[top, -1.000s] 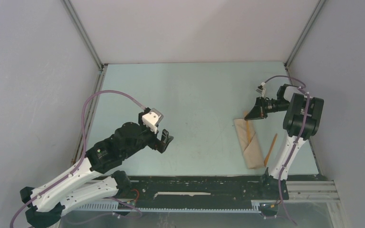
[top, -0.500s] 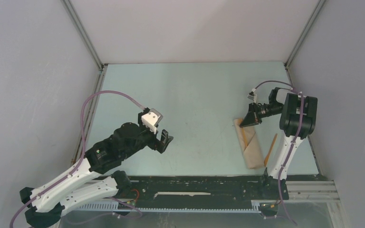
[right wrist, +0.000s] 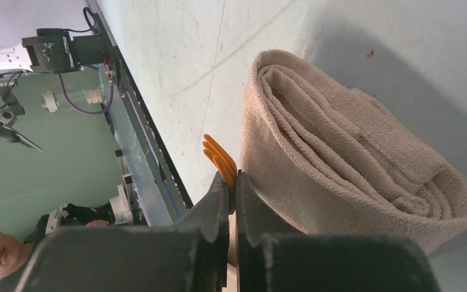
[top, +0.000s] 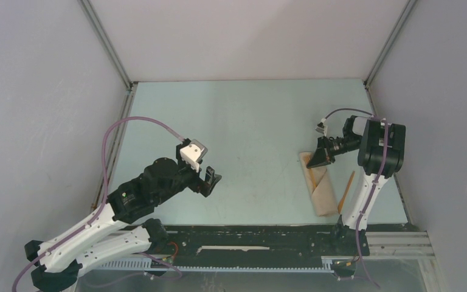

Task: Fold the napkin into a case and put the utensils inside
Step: Insert the fork into the folded napkin.

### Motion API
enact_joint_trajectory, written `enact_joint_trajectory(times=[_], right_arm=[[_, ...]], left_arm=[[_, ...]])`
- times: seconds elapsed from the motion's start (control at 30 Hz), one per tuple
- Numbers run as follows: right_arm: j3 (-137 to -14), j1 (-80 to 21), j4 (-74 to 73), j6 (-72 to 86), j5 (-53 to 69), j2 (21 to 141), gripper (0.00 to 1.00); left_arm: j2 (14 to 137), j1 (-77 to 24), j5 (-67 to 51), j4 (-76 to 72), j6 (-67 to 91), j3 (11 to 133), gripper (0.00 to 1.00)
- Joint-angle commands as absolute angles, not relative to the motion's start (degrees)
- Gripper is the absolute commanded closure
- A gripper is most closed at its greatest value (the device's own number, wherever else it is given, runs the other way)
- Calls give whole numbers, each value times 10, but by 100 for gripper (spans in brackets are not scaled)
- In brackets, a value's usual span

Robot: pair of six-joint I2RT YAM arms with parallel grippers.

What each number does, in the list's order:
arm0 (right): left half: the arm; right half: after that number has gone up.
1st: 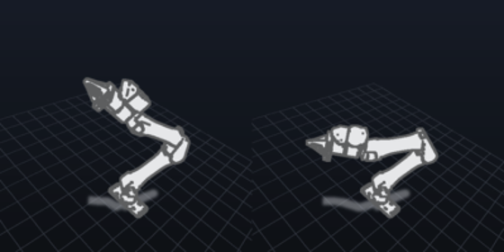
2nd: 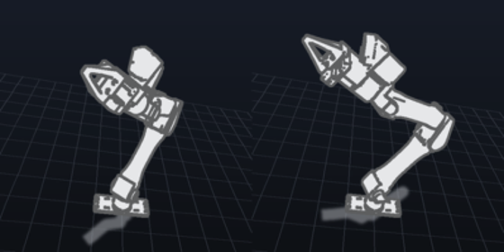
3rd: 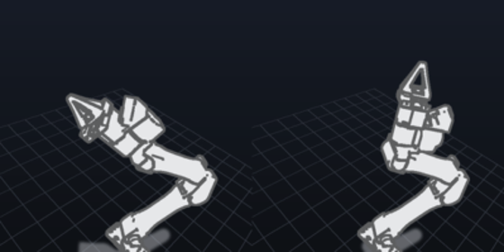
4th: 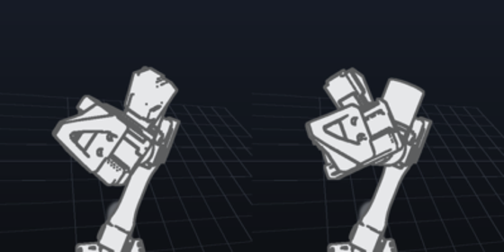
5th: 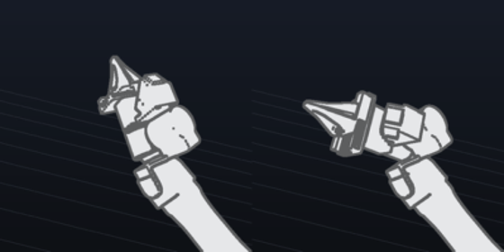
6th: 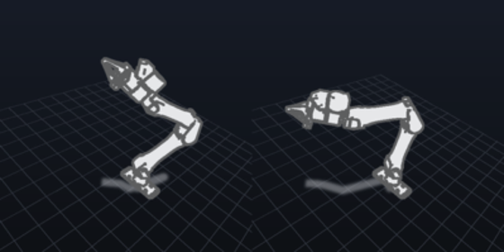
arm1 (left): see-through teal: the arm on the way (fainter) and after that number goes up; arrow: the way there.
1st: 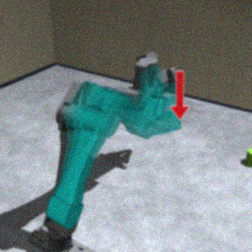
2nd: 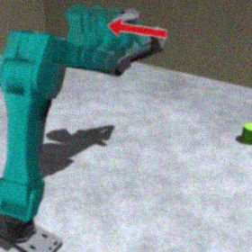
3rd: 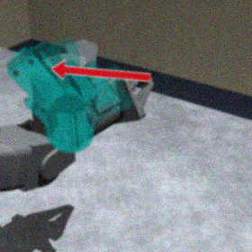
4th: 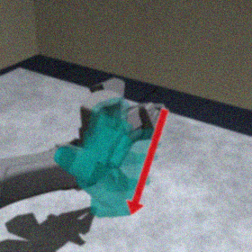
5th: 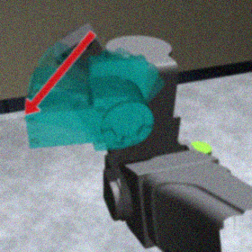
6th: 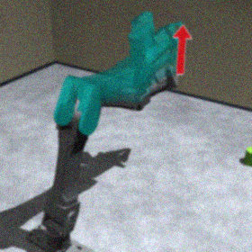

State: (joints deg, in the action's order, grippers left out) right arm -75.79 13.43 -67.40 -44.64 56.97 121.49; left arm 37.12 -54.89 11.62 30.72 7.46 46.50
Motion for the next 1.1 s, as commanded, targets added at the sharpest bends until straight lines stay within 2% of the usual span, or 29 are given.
enact_joint_trajectory(times=[0.0,0.17,0.53,1.07], right_arm=[[-747,131,-671,-445,563,1192,96],[-715,136,-645,-430,548,1183,91],[-708,140,-637,-428,549,1162,87],[-689,139,-611,-397,514,1138,67]], left_arm=[[367,-553,114,294,67,462,11],[367,-553,114,294,67,462,11],[364,-553,114,295,67,462,11],[362,-553,113,294,67,461,11]])
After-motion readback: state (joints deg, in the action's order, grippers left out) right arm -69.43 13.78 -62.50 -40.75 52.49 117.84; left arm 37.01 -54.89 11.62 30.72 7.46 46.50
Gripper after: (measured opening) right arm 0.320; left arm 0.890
